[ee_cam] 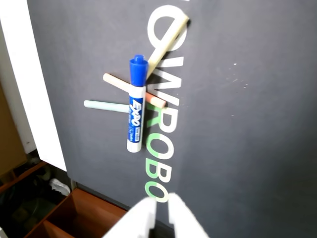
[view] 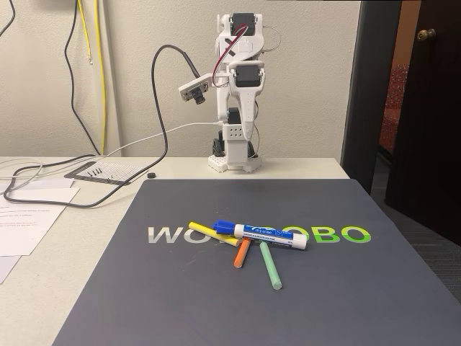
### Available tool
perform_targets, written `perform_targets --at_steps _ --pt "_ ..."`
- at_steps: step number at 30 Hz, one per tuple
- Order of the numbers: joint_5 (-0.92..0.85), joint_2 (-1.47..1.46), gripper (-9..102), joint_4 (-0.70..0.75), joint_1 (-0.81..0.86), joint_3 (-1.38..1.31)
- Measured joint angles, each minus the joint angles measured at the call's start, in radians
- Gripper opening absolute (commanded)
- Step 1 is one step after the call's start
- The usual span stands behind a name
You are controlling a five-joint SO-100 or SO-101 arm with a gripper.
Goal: Pick up the blue marker.
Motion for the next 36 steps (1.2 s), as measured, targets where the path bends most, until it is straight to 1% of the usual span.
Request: perform_targets --at_steps 4,10,14,24,36 --pt "0.000 -0.081 8 0.003 0.000 -0.069" --pt "0.000 -0.347 11 0.041 -0.002 -0.316" --pt "0.000 -0.433 15 0.031 -0.006 -0.371" --pt "-0.008 -0.568 25 -0.031 -0.006 -0.376" --pt "-0.008 -0.675 26 -0.094 -0.006 -0.376"
